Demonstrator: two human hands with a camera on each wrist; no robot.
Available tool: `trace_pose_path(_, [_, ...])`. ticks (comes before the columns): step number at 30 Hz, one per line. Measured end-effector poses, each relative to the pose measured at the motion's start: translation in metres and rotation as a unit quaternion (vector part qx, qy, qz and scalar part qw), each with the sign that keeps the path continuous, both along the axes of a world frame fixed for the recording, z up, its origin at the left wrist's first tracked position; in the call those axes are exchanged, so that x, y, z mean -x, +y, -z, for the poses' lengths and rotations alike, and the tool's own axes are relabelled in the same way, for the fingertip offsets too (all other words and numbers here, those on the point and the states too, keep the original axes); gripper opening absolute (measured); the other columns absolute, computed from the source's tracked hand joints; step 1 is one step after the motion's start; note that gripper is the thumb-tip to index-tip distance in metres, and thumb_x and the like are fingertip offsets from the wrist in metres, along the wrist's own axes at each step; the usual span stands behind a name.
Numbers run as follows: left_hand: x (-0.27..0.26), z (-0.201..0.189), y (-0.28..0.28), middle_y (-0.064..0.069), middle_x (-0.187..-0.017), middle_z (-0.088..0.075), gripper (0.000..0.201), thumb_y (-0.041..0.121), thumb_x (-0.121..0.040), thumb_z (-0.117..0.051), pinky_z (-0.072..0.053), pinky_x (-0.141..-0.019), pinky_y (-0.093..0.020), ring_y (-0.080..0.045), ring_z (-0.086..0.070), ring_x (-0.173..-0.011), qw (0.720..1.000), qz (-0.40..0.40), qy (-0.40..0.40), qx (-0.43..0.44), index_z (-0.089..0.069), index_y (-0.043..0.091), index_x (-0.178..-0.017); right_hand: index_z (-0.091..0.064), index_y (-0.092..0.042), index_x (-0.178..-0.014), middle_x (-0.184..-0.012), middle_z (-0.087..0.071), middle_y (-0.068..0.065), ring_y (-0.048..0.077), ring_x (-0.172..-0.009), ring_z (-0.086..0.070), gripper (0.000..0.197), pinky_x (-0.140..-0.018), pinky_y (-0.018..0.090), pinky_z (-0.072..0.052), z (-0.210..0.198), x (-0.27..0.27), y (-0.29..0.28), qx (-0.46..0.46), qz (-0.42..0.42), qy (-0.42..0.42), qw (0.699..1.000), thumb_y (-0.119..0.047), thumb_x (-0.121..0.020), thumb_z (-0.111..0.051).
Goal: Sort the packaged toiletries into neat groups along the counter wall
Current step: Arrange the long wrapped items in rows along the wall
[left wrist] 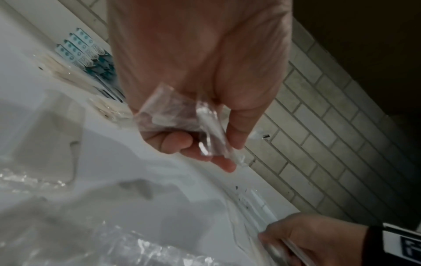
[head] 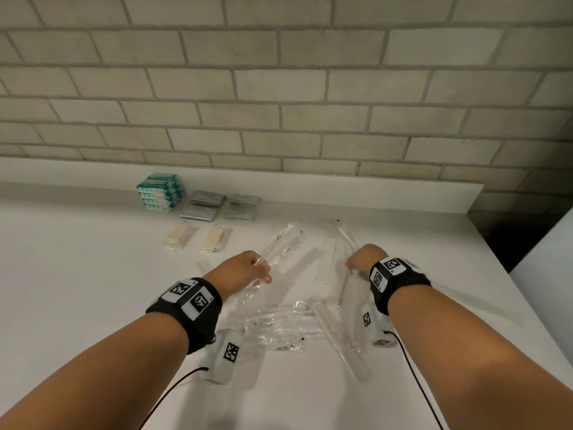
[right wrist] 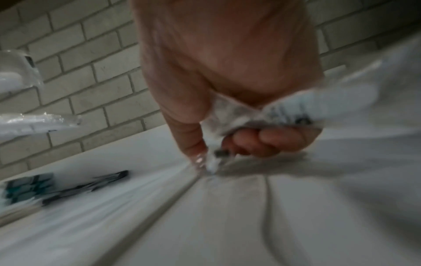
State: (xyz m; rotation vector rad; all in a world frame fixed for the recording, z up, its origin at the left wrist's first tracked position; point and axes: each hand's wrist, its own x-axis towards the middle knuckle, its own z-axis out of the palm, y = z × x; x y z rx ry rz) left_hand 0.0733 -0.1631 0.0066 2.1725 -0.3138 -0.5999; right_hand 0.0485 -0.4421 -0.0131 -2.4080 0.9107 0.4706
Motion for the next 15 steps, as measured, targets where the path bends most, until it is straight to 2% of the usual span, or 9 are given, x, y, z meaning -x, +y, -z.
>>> trace_pose_path(1, [0.0,-0.001,0.001,0.006,-0.092,-0.073,0.016,0.032,-0.092,-0.054,-0.044,-0.083,-0.029,-0.015,-0.064,-0.092,1.0,-0.001,-0.007,0.004,-0.059,0.019,-0.099,-0.05,-0.007,-0.071,-0.073,-0.052,0.005,0.025,-0.083,-0.057,0.023,-0.058,0.027,-0.044,0.0,-0.004,-0.001,0.001,0.004,-0.014,1.0,-0.018,-0.091,-0.054])
trace_pose_path(3, [-0.004,-0.001,0.001,0.003,-0.095,-0.072,0.016,0.032,-0.092,-0.053,-0.044,-0.08,-0.029,-0.017,-0.064,-0.089,1.0,-0.017,-0.013,0.012,-0.06,0.018,-0.098,-0.051,-0.006,-0.08,-0.076,-0.055,0.007,0.026,-0.075,-0.058,0.013,-0.05,0.024,-0.038,-0.005,-0.012,0.0,-0.013,0.024,-0.112,0.993,-0.016,-0.088,-0.049])
trace_pose_path(5, [-0.01,0.002,0.001,0.003,-0.095,-0.072,0.017,0.03,-0.09,-0.053,-0.045,-0.078,-0.03,-0.016,-0.062,-0.083,0.999,-0.047,-0.003,0.027,-0.059,0.017,-0.1,-0.05,-0.009,-0.095,-0.086,-0.056,0.009,0.026,-0.074,-0.057,0.012,-0.052,0.025,-0.039,-0.008,-0.02,0.015,-0.04,0.007,-0.192,0.981,-0.019,-0.089,-0.047])
trace_pose_path(6, [-0.013,0.003,-0.001,0.004,-0.095,-0.072,0.017,0.028,-0.09,-0.054,-0.045,-0.076,-0.029,-0.015,-0.061,-0.081,0.998,-0.06,0.003,0.035,-0.058,0.016,-0.102,-0.049,-0.01,-0.099,-0.088,-0.055,0.008,0.025,-0.074,-0.056,0.015,-0.055,0.026,-0.041,-0.009,-0.023,0.027,-0.07,-0.023,-0.204,0.976,-0.021,-0.09,-0.046])
trace_pose_path(8, [-0.019,0.004,-0.005,0.001,-0.095,-0.071,0.017,0.025,-0.089,-0.056,-0.043,-0.073,-0.027,-0.015,-0.059,-0.08,0.996,-0.071,0.007,0.043,-0.058,0.012,-0.101,-0.049,-0.011,-0.105,-0.087,-0.053,0.006,0.021,-0.072,-0.053,0.02,-0.058,0.029,-0.042,-0.008,-0.027,0.052,-0.137,-0.087,-0.179,0.97,-0.025,-0.092,-0.045])
trace_pose_path(9, [-0.022,0.003,-0.008,-0.002,-0.091,-0.068,0.014,0.023,-0.088,-0.059,-0.041,-0.073,-0.027,-0.016,-0.058,-0.079,0.997,-0.068,0.005,0.045,-0.058,0.01,-0.095,-0.049,-0.011,-0.108,-0.086,-0.052,0.005,0.019,-0.07,-0.052,0.021,-0.056,0.028,-0.042,-0.008,-0.027,0.063,-0.148,-0.116,-0.152,0.97,-0.026,-0.093,-0.045])
trace_pose_path(11, [-0.026,0.002,-0.012,-0.006,-0.082,-0.059,0.011,0.018,-0.086,-0.063,-0.039,-0.073,-0.028,-0.018,-0.053,-0.076,0.997,-0.06,0.002,0.051,-0.055,0.012,-0.083,-0.049,-0.01,-0.111,-0.087,-0.052,0.005,0.017,-0.067,-0.05,0.023,-0.053,0.026,-0.04,-0.01,-0.024,0.07,-0.125,-0.167,-0.103,0.972,-0.025,-0.095,-0.042])
trace_pose_path(13, [-0.035,0.008,-0.015,-0.004,-0.082,-0.057,0.011,0.018,-0.085,-0.065,-0.04,-0.075,-0.03,-0.017,-0.052,-0.076,0.996,-0.07,0.011,0.06,-0.055,0.013,-0.086,-0.05,-0.01,-0.109,-0.087,-0.053,0.004,0.015,-0.066,-0.05,0.021,-0.052,0.023,-0.038,-0.014,-0.018,0.058,-0.093,-0.188,-0.079,0.975,-0.024,-0.095,-0.043])
trace_pose_path(15, [-0.046,0.019,-0.02,0.0,-0.083,-0.059,0.013,0.017,-0.086,-0.066,-0.042,-0.074,-0.028,-0.014,-0.053,-0.074,0.993,-0.093,0.021,0.065,-0.056,0.015,-0.093,-0.051,-0.011,-0.104,-0.091,-0.057,0.005,0.016,-0.072,-0.054,0.018,-0.053,0.023,-0.039,-0.016,-0.01,0.036,-0.063,-0.178,-0.057,0.98,-0.024,-0.093,-0.046])
